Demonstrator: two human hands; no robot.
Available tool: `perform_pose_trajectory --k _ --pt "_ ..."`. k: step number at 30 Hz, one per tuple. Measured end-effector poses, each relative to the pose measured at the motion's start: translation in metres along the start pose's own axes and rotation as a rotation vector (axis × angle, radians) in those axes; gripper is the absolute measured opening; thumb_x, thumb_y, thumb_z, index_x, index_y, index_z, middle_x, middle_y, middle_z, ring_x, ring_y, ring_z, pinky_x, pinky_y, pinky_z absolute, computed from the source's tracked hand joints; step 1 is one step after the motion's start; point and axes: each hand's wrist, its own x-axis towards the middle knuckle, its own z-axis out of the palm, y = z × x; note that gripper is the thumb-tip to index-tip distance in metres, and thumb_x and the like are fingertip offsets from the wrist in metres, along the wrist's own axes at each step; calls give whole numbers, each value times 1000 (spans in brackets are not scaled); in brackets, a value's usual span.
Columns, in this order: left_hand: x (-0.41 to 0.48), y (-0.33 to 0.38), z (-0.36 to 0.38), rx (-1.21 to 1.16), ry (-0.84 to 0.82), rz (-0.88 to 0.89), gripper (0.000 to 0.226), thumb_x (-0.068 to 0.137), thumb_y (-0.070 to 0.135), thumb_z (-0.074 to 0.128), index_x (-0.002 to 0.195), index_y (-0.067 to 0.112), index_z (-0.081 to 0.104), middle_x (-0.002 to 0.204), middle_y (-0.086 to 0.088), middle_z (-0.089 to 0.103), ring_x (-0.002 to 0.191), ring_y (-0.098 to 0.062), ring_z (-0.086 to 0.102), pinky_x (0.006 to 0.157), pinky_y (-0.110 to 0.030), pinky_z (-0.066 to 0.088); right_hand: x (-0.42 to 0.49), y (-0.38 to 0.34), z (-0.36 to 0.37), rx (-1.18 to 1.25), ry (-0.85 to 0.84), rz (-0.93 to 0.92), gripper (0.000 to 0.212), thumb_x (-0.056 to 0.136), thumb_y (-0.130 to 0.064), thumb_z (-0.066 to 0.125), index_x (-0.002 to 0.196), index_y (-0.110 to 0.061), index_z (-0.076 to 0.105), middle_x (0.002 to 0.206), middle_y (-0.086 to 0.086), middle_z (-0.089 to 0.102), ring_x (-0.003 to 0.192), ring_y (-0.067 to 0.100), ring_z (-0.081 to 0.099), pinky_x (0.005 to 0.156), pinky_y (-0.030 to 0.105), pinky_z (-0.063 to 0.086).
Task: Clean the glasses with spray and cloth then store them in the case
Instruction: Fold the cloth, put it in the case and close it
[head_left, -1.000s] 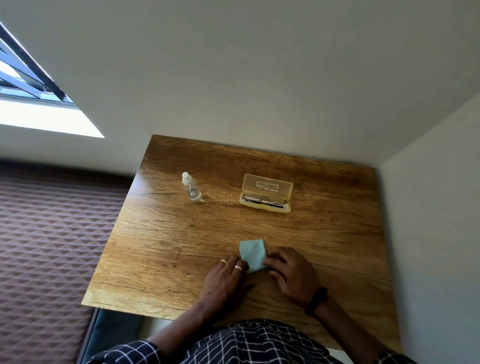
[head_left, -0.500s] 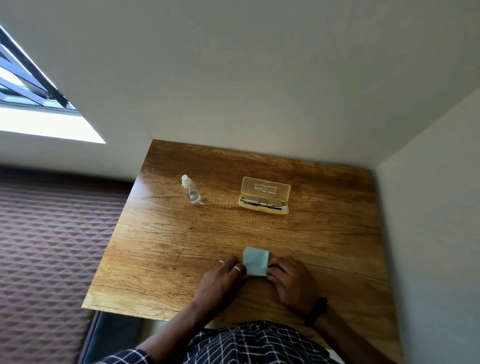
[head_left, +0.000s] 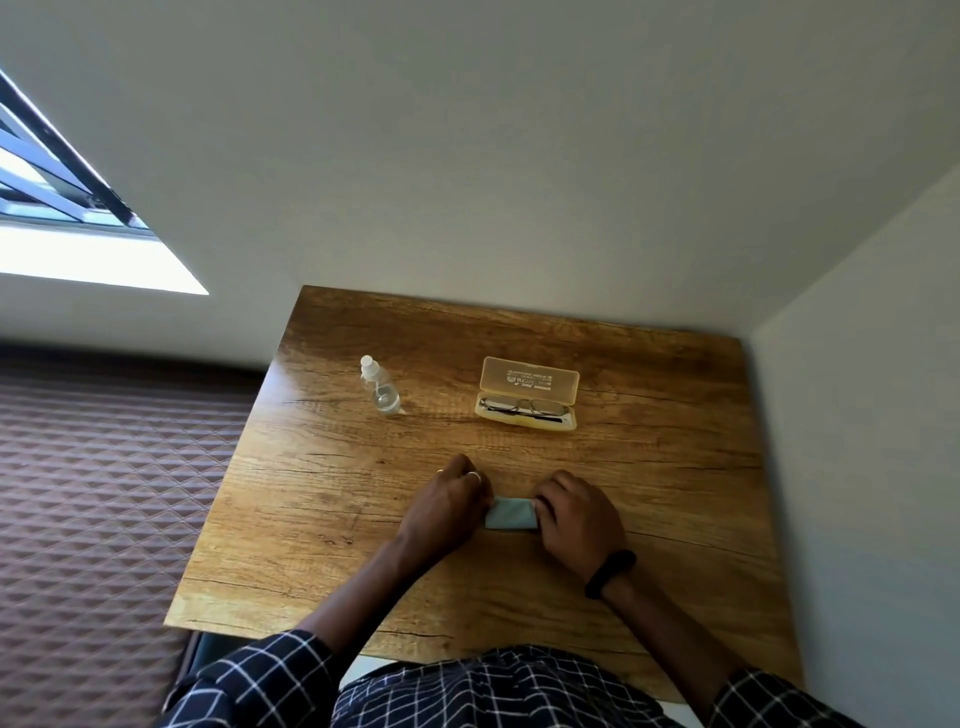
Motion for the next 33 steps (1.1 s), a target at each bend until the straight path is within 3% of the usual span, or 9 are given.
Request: perform_pose_trajectory --k 7,10,13,16,20,24,29,33 --pt "10 -3 2 0 -54 -69 20 99 29 59 111 15 66 123 -2 56 97 -14 62 78 -27 59 9 0 -2 24 -62 82 10 92 -31 58 99 -27 64 102 -10 58 90 8 55 74 22 46" --pt "9 2 3 6 0 -91 24 99 34 56 114 16 63 119 0 56 95 -14 63 73 -30 61 8 -1 -2 64 -16 109 15 92 -28 58 106 -24 64 106 -8 61 94 10 57 76 23 47" --pt "-1 7 5 14 114 29 24 98 39 54 110 20 64 113 5 59 87 -9 61 63 -25 58 0 4 -1 5 63 -25 20 89 -23 61 108 -21 66 107 -3 64 96 14 59 79 29 50" --pt "-18 -1 15 119 76 172 25 93 39 64 112 22 65 115 4 60 91 -11 60 67 -23 56 -14 8 6 -81 42 -189 23 83 -24 65 106 -21 67 108 -1 64 99 17 58 79 32 48" --pt "-30 -8 29 207 56 206 31 96 42 57 115 19 61 116 -1 57 97 -17 56 73 -34 57 -27 8 16 -148 9 -182 27 82 -29 67 108 -21 68 113 -1 63 101 20 57 78 35 50" --pt "-31 -7 28 207 75 211 24 98 32 56 116 17 58 116 -4 57 97 -20 56 71 -37 57 -25 8 17 -136 52 -181 21 84 -26 64 105 -21 69 109 -2 64 97 20 57 75 36 50" --pt "-20 -5 15 212 46 249 20 96 29 59 111 15 64 112 -4 60 88 -18 61 61 -31 59 -16 9 13 -160 64 -239 17 86 -24 62 99 -19 70 103 0 67 91 19 60 74 34 48" --pt "-4 3 -3 87 32 183 15 99 29 59 105 17 65 114 1 62 87 -11 63 63 -25 59 -6 4 -2 -91 71 -205 17 88 -29 58 97 -22 70 101 -4 67 93 16 59 78 33 46"
